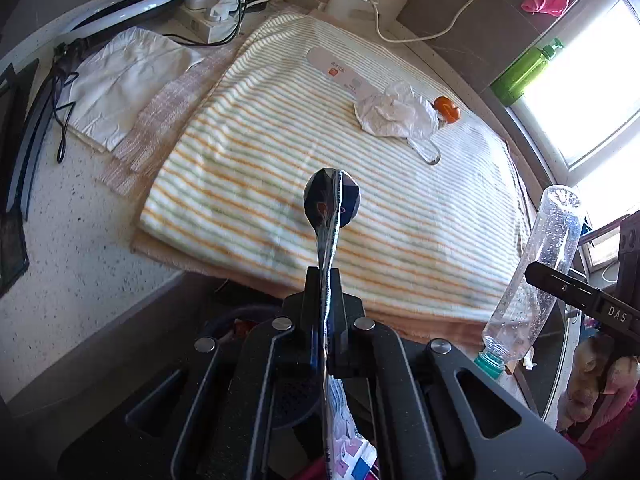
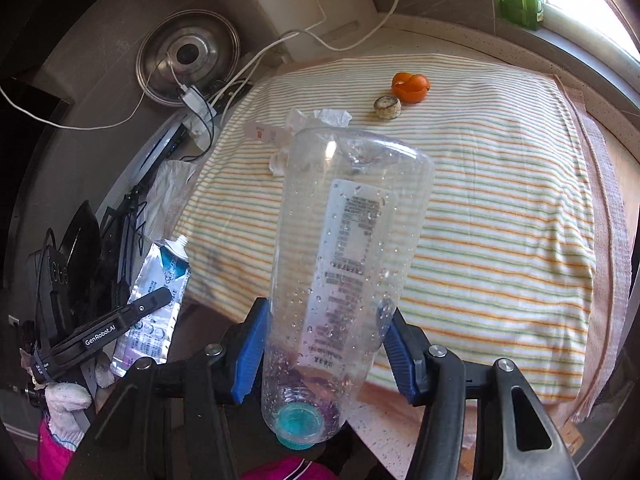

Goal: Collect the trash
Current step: 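Carry the plastic bottle and toothpaste tube down over the blue wastebasket, then open both tools to drop the bottle and tube into the wastebasket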

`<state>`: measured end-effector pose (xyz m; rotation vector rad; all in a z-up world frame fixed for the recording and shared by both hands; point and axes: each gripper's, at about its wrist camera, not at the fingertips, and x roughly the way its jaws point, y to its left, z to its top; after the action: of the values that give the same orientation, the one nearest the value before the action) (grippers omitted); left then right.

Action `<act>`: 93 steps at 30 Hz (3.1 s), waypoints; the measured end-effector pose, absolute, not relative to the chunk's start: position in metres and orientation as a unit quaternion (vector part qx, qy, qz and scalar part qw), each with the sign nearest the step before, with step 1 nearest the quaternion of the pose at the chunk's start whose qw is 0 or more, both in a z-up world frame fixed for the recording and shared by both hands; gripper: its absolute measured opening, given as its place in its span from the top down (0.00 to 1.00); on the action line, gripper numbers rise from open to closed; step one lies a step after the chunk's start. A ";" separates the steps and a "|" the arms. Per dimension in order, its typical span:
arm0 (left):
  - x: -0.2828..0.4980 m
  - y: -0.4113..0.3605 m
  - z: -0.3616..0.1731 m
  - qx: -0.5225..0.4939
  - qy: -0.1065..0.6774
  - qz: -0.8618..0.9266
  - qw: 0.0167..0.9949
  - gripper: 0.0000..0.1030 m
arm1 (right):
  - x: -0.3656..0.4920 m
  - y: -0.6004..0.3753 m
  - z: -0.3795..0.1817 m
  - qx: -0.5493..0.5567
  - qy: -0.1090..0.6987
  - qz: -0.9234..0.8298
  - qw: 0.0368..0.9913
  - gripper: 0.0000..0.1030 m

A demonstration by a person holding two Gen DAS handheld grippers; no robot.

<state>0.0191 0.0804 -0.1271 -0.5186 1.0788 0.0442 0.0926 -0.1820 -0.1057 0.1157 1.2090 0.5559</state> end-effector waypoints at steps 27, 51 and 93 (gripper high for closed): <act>-0.083 0.082 -0.222 -0.240 0.596 0.007 0.767 1.00 | -0.026 -0.109 -0.174 -0.007 0.601 0.259 0.756 0.45; -0.084 0.070 -0.292 -0.225 0.645 0.005 0.730 1.00 | -0.050 -0.079 -0.236 -0.050 0.620 0.224 0.750 0.44; -0.055 0.080 -0.252 -0.195 0.622 0.034 0.758 0.83 | -0.029 -0.093 -0.217 -0.040 0.612 0.235 0.754 0.42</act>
<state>-0.0546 0.0796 -0.2523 -0.4248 1.3547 0.0740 -0.0291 -0.0926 -0.2172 -0.0869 1.3352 0.5118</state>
